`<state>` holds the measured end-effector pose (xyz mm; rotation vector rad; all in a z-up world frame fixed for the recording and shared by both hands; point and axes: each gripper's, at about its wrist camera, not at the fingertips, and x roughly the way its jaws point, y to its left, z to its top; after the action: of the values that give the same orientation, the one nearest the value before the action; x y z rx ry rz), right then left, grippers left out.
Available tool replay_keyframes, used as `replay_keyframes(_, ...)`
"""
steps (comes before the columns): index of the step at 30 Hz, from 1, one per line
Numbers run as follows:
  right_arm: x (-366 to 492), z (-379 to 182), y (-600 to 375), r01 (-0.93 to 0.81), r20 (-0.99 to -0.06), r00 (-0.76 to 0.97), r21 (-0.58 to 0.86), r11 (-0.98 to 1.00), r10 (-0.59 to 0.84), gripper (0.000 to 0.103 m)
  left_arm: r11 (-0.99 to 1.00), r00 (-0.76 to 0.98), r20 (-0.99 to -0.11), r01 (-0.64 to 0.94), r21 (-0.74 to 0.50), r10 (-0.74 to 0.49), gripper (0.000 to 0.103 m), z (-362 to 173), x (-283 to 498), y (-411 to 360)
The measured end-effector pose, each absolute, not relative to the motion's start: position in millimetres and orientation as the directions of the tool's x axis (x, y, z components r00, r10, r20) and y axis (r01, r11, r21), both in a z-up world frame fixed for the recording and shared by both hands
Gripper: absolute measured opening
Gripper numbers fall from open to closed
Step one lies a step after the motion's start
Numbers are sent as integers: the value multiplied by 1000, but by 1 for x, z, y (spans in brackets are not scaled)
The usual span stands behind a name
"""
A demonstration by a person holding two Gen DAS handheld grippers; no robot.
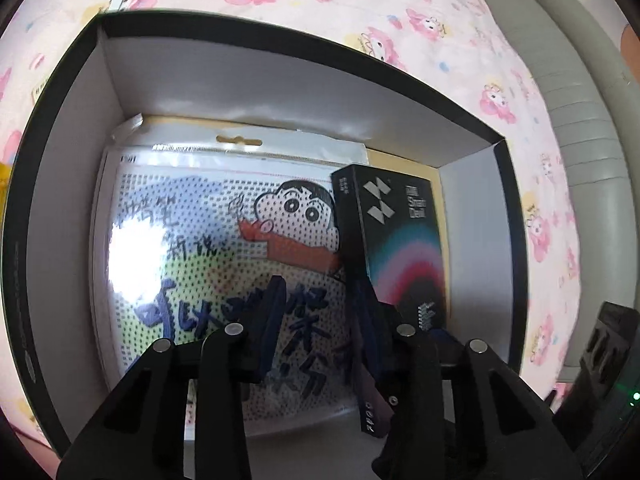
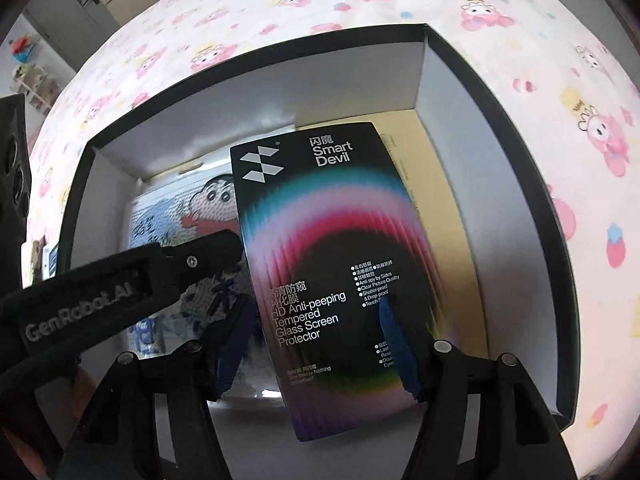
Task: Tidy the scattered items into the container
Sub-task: 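Lower the black box into the grey box beside the bead-art pack and open the left tool, then withdraw both tools from the grey box and move toward the white wipes pack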
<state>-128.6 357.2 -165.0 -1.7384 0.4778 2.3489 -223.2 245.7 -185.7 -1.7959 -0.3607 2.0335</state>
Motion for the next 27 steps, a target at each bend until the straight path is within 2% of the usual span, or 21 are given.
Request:
replay_keyframes(10, -128, -164, 366, -389, -951, -309, 153, -908, -28, 62, -823, -16, -838, -200, -532, 546, 34, -195, -231, 283)
replay_keyframes(13, -126, -162, 368, -401, -947, -318, 172, -900, -39, 61, -818, -55, -832, -229, -527, 552, 35, -186, -228, 277)
replay_keyframes(18, -125, -161, 367, -413, -945, -324, 182, -893, -42, 61, -924, -142, -920, -175, -341, 366, 35, -174, -224, 257)
replay_keyframes(27, -119, -159, 377, -505, -948, -319, 171, -846, -1, 61, -933, -126, -949, -257, -252, 290, 35, -177, -227, 287)
